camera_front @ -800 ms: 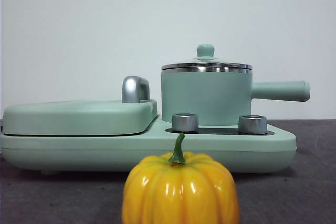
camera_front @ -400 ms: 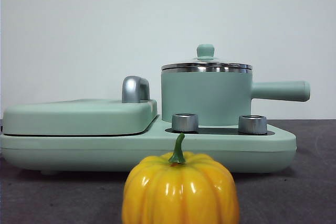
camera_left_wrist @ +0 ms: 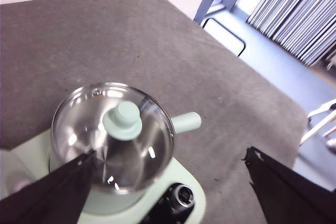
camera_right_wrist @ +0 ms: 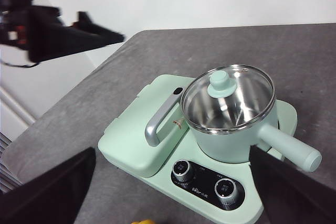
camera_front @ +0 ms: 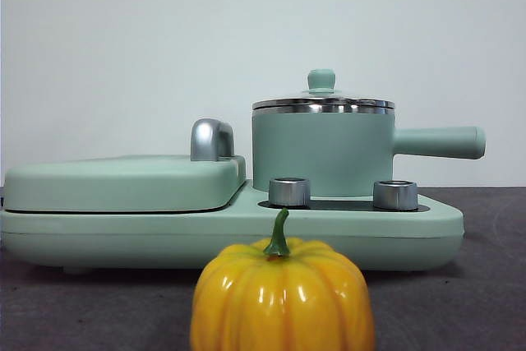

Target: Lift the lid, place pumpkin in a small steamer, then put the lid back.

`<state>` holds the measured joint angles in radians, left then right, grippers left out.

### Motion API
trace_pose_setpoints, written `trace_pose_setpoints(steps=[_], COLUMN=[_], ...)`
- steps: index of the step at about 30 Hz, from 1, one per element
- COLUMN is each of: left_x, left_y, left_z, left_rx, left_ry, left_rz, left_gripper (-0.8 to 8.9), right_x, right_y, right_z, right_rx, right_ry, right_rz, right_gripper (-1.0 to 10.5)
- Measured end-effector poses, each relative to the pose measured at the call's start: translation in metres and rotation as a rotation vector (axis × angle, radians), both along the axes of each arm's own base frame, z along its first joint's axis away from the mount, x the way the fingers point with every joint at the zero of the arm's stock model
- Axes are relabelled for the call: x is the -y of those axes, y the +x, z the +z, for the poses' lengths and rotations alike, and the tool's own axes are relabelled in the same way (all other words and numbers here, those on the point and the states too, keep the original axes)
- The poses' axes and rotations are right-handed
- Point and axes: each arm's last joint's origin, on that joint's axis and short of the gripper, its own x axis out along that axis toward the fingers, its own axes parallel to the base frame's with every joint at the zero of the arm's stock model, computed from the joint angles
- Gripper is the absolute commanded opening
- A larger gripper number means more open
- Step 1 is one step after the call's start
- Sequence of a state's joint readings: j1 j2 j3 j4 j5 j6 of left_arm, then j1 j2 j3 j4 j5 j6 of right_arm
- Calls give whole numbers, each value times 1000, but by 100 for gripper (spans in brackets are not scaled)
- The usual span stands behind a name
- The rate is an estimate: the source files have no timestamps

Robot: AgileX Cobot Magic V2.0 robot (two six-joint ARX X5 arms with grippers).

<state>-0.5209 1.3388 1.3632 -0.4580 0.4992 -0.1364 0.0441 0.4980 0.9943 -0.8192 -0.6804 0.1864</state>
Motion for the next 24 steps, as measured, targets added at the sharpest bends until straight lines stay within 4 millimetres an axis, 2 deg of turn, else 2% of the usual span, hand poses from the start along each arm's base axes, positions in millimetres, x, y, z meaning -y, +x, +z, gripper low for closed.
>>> trace_pose_setpoints(steps=[5,13,18,24], left_x=[36,87,106,115], left_y=[21,43,52,63], left_z=[-7,-48,-62,-77], left_rx=[48,137,199,210], left_ry=[91,235,234,238], left_rz=[-15,-33,-39,-19], left_gripper=[441,437,437,436], right_x=[0,0,0,0], right_y=[0,0,0,0], right_z=[0,0,0,0], right_rx=[0,0,0,-2], right_ry=[0,0,0,0], right_rz=[0,0,0,0], right_gripper=[467,467,467,467])
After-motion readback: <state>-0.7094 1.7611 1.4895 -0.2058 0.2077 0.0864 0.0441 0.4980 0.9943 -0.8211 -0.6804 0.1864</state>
